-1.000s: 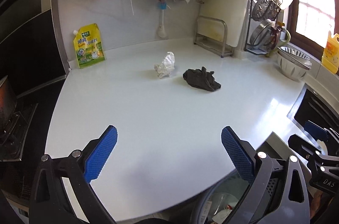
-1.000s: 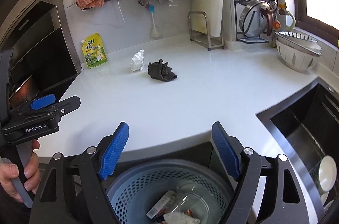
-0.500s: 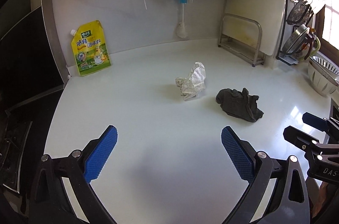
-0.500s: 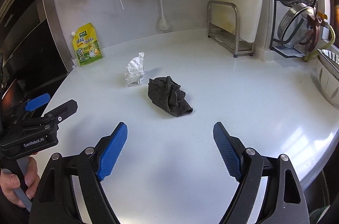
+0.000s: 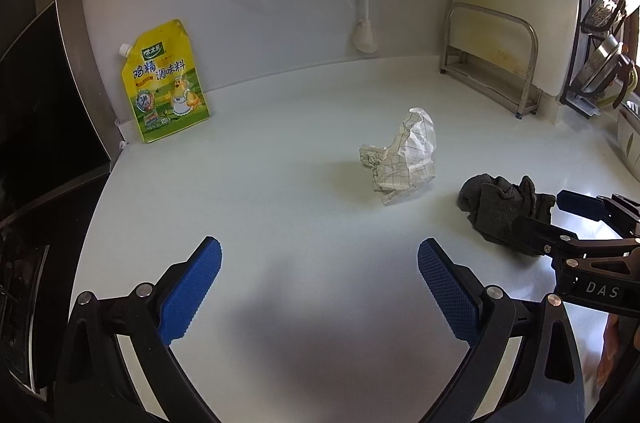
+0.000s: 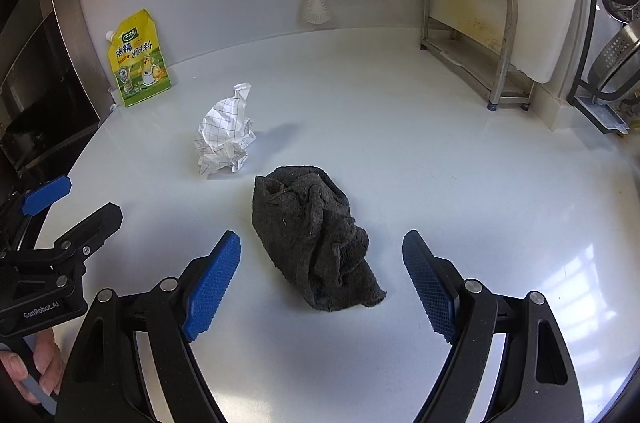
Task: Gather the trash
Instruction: 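Grasp the gray cloth with the right gripper while the left grasps the checkered paper, then carry the checkered paper over the bin with the left gripper while the right carries the cloth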
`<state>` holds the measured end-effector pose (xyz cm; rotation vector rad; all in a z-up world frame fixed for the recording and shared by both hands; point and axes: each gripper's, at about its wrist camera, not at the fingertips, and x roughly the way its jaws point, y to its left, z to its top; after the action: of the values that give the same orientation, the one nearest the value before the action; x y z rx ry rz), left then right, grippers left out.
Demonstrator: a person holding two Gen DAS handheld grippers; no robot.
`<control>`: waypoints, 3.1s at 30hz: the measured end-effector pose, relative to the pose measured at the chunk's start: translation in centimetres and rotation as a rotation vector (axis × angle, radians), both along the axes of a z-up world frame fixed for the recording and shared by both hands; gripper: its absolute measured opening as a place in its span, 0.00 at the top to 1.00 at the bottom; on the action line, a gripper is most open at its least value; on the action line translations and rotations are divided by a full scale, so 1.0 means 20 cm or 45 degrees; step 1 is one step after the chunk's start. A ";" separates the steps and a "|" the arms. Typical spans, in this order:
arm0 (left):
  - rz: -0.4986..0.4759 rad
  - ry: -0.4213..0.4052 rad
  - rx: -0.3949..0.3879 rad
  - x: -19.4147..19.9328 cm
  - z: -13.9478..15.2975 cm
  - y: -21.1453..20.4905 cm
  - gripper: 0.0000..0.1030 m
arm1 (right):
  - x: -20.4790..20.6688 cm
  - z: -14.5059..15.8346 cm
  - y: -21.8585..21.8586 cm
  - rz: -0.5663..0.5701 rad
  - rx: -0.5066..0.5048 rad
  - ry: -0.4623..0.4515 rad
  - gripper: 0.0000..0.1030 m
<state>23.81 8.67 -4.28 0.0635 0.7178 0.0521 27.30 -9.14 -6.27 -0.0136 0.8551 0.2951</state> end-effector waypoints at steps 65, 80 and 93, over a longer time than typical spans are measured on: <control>-0.202 -0.040 -0.050 -0.49 0.14 -0.39 0.61 | -0.85 0.10 -0.53 -0.172 0.319 -0.088 0.76; -0.416 -0.082 -0.066 -1.36 0.10 -0.65 0.61 | -1.80 0.09 -0.55 -0.367 0.304 -0.145 0.76; -0.427 0.015 -0.093 -1.61 -0.06 -0.67 0.61 | -2.11 -0.07 -0.52 -0.397 0.206 -0.112 0.76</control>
<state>-8.34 -4.63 -5.52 0.1135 0.7121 -0.2956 -14.91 -19.58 -7.75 0.2534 0.7313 0.0694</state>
